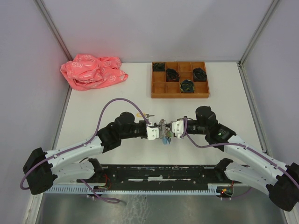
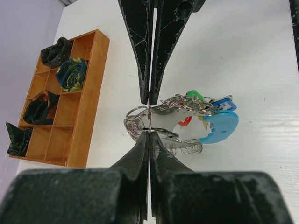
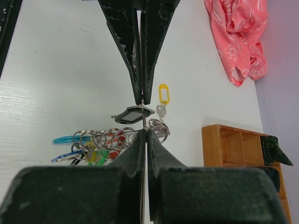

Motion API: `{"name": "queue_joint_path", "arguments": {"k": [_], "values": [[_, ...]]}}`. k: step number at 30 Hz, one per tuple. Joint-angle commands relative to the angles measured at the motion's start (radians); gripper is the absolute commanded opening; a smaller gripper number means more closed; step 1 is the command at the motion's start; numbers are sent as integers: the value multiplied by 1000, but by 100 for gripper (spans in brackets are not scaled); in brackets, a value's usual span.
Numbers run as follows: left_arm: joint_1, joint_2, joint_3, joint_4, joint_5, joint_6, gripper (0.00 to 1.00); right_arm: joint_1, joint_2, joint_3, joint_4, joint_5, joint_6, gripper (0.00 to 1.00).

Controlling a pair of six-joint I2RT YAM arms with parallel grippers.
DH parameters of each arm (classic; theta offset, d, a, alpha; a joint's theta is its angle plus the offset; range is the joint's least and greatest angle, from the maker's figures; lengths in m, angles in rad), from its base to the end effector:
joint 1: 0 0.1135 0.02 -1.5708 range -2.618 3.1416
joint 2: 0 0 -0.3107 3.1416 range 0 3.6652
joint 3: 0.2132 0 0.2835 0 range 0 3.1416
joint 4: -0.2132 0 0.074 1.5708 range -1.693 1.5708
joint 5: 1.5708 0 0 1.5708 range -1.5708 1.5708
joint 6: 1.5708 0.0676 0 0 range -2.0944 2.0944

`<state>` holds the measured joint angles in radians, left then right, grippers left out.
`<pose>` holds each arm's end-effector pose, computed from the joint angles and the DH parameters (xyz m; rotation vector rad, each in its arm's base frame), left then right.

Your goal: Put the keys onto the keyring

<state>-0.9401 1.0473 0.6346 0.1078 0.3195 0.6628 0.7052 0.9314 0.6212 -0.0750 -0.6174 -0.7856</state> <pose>0.1446 -0.2341 0.2849 1.5017 1.1456 -0.4895 0.1547 0.1830 0.2869 -1.5692 1.1056 0.5472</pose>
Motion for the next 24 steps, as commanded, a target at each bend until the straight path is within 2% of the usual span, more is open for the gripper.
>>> {"name": "queue_joint_path", "arguments": {"k": [1,24], "values": [[-5,-2,5,59,-13,-38,3,4,-8,15,73,-9,8,1],[-5,9,7,93,37,-87,3,6,1,21,80,-15,42,1]]}}
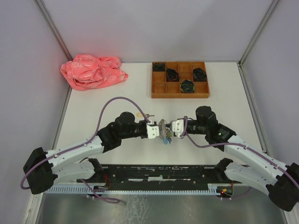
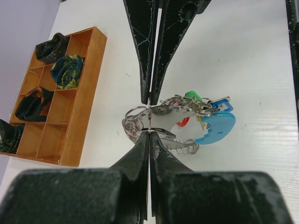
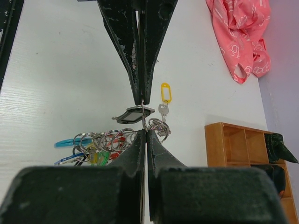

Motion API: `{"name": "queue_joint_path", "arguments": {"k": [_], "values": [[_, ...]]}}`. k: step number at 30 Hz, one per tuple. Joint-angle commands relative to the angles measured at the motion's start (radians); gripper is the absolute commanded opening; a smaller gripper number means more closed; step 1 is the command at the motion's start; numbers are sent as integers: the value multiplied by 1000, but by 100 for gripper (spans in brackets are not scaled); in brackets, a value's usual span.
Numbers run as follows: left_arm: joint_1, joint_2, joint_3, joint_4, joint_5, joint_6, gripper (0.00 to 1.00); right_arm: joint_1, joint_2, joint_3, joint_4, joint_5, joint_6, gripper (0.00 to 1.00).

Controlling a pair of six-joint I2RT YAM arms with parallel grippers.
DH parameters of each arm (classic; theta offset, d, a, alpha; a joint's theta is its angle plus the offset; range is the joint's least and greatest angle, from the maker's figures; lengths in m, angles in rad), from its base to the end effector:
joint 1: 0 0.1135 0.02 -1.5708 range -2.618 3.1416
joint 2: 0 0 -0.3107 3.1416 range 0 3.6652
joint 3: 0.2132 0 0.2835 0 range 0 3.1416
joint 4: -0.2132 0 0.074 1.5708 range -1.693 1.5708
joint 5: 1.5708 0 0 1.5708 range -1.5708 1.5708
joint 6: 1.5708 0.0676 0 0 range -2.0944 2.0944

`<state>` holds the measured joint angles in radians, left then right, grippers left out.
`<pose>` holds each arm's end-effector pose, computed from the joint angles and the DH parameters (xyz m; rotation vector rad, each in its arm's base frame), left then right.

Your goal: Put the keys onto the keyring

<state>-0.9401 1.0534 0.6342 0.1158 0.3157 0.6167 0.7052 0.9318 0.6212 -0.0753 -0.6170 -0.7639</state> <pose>0.1457 -0.2351 0.2842 1.4753 1.1832 -0.5173 0.1547 0.1831 0.2867 -1.5589 1.1246 0.5616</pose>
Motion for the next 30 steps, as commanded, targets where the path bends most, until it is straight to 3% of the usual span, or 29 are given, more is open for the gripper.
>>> {"name": "queue_joint_path", "arguments": {"k": [1,22,30], "values": [[-5,2,7,87,45,-43,3,6,2,21,80,-16,23,1],[-5,21,1,113,70,-68,3,17,25,32,115,-30,63,1],[-3,37,32,53,66,-105,3,18,3,4,143,-41,42,1]]}}
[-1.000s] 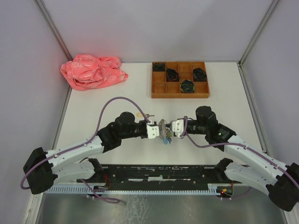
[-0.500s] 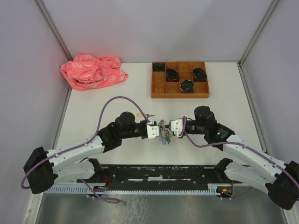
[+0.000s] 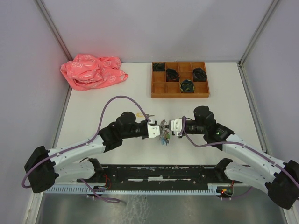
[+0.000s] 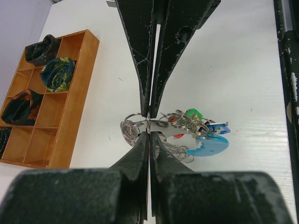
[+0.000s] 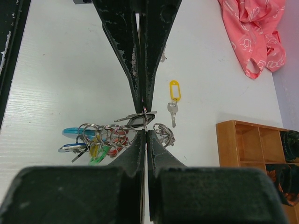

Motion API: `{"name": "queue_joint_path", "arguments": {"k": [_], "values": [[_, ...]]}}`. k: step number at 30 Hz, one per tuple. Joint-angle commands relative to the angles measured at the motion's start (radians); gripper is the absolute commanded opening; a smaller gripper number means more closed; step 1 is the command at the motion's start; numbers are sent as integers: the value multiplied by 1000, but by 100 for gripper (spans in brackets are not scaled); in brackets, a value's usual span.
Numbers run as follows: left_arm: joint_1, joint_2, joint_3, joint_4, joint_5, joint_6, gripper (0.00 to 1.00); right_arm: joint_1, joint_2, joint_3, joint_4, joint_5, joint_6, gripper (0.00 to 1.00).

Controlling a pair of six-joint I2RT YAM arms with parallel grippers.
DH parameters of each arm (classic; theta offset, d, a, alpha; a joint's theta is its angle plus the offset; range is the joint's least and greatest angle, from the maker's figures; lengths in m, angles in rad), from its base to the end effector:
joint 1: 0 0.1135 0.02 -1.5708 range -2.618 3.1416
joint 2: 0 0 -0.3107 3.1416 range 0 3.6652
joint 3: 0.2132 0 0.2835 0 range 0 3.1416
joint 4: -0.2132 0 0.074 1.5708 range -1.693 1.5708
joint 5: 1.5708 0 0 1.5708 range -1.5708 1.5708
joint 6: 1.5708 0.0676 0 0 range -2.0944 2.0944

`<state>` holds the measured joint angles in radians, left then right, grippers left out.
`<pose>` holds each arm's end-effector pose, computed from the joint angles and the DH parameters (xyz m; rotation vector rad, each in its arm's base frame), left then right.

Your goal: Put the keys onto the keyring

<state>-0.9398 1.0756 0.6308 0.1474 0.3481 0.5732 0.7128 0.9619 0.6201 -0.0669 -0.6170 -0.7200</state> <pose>0.1464 -0.2395 0.2815 1.4636 1.1957 -0.5766 0.1575 0.1878 0.2807 -1.5526 1.1757 0.6030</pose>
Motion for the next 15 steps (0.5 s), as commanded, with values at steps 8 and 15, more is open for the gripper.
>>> {"name": "queue_joint_path", "arguments": {"k": [8,15], "values": [[84,35,50,-2,191,-162,3,10,-66,-36,191,-58,15,1],[152,62,73,-28,357,-237,3,7,-80,-85,299,-57,81,1]]}}
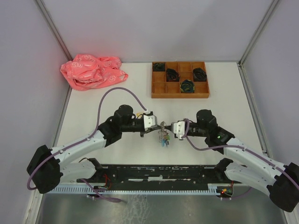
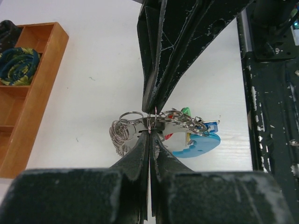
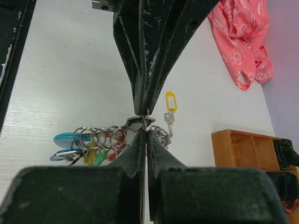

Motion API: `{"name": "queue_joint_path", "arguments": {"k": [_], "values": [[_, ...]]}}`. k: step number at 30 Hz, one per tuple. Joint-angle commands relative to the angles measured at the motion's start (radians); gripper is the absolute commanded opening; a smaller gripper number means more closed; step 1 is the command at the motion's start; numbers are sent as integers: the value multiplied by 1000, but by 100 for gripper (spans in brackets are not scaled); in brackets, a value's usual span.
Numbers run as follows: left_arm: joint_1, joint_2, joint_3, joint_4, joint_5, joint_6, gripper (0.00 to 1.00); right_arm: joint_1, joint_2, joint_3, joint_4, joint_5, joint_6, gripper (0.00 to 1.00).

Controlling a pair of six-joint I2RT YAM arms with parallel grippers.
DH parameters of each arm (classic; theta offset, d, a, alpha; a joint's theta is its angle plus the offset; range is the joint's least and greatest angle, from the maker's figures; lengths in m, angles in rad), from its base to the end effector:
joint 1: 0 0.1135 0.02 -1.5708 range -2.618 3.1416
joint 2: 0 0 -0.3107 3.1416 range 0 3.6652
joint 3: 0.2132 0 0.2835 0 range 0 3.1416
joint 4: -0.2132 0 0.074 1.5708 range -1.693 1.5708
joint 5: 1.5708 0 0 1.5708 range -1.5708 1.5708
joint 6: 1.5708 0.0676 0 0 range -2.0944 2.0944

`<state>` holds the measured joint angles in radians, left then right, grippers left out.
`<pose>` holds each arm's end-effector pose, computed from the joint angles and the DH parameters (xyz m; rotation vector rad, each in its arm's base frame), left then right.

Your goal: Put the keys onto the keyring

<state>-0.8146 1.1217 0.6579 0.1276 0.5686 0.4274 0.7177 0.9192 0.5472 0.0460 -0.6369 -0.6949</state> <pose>0.1680 -0.2311 0.2799 1.4200 1.3103 -0.8009 0.1492 0.1836 0.2746 -1.5136 1.1088 0.6168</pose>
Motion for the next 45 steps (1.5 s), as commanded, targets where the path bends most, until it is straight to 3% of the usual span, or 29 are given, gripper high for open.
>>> {"name": "queue_joint_path", "arguments": {"k": [1,11,15,20,27,30,35,39,45], "values": [[34,17,47,-14,153,-102,3,1,-38,-24,217,-35,74,1],[66,19,0,95,200,-314,3,-5,-19,-93,490,-59,262,1],[66,7,-67,251,168,-445,3,-6,0,-109,586,-73,332,1],[66,12,-96,297,108,-528,3,-8,-5,-123,633,-62,369,1],[68,14,-218,503,-7,-665,26,-12,2,-137,679,-49,418,1],[68,33,-232,545,-68,-698,30,-11,7,-134,691,-52,432,1],[73,-7,-254,582,-128,-693,32,-12,-3,-135,650,-36,409,1],[72,-121,-336,639,-164,-603,40,-15,-17,-148,618,-19,389,1],[71,-228,-390,726,-154,-446,45,-19,-29,-148,577,-13,361,1]]}}
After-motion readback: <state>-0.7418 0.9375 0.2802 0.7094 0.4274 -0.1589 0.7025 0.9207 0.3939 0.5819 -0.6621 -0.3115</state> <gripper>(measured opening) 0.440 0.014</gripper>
